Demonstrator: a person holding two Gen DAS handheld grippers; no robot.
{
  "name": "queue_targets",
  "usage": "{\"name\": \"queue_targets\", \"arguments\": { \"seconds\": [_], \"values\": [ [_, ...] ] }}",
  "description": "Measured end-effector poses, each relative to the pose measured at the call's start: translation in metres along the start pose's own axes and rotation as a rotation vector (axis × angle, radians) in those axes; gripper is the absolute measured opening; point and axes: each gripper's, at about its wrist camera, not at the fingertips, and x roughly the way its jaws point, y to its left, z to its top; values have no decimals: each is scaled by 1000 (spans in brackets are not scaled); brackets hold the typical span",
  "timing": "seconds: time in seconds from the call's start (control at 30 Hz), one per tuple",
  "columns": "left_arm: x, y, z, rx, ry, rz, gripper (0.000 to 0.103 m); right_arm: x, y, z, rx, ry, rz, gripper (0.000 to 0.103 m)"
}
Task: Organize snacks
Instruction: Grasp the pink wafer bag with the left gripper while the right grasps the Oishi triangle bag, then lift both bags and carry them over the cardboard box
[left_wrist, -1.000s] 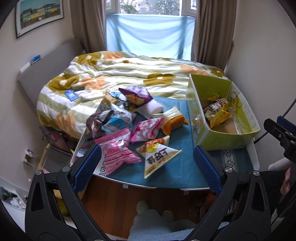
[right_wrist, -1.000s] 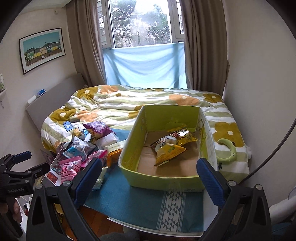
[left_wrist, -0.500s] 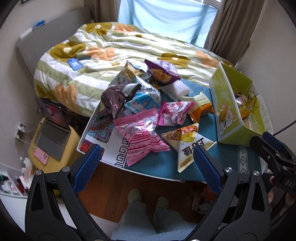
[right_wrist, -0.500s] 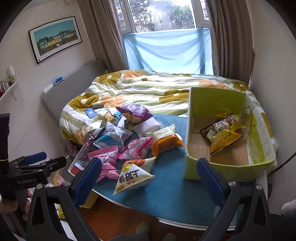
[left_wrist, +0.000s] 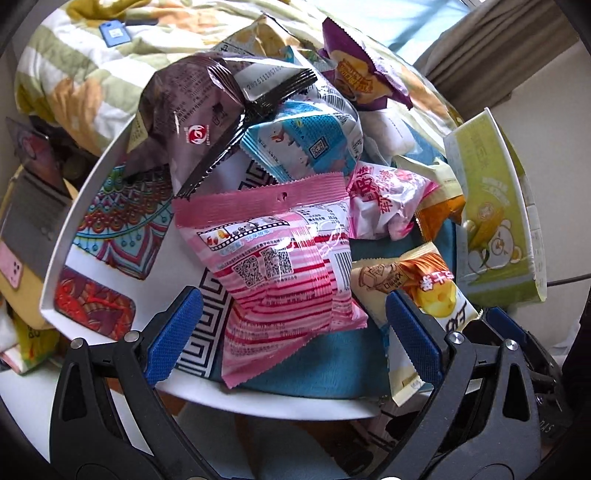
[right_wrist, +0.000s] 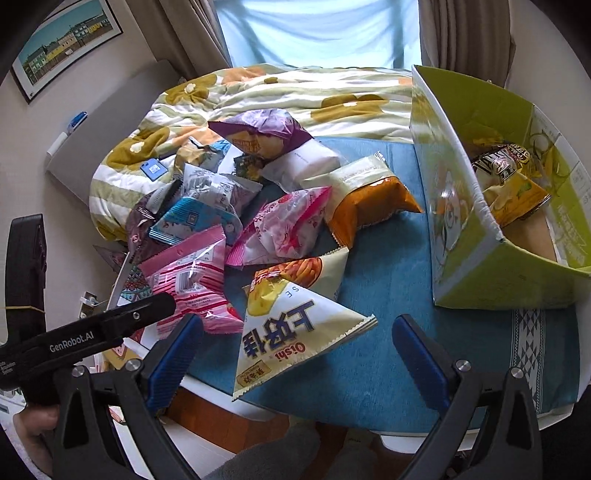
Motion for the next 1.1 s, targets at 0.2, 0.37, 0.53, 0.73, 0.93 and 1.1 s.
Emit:
{"name": "queue_targets", "arguments": {
  "seconds": [0.2,0.37,0.53,0.73,0.93,1.1],
  "values": [
    [30,-1,8,6,46,-19,90,37,-10,5,42,60,10,102],
    [43,1,13,-3,66,-22,77,56,-13,7,58,100,23,102],
    [45,-7,10,35,65,-10,72,69,-11,8,51,127,22,102],
    [41,-8,3,73,62,3,67,78,-8,6,59,134,47,94],
    [35,-5,-3,89,54,19,67,82,-6,0,82,139,84,73],
    [30,-3,-3,91,51,27,64,77,-9,-3,89,125,99,59]
  ]
}}
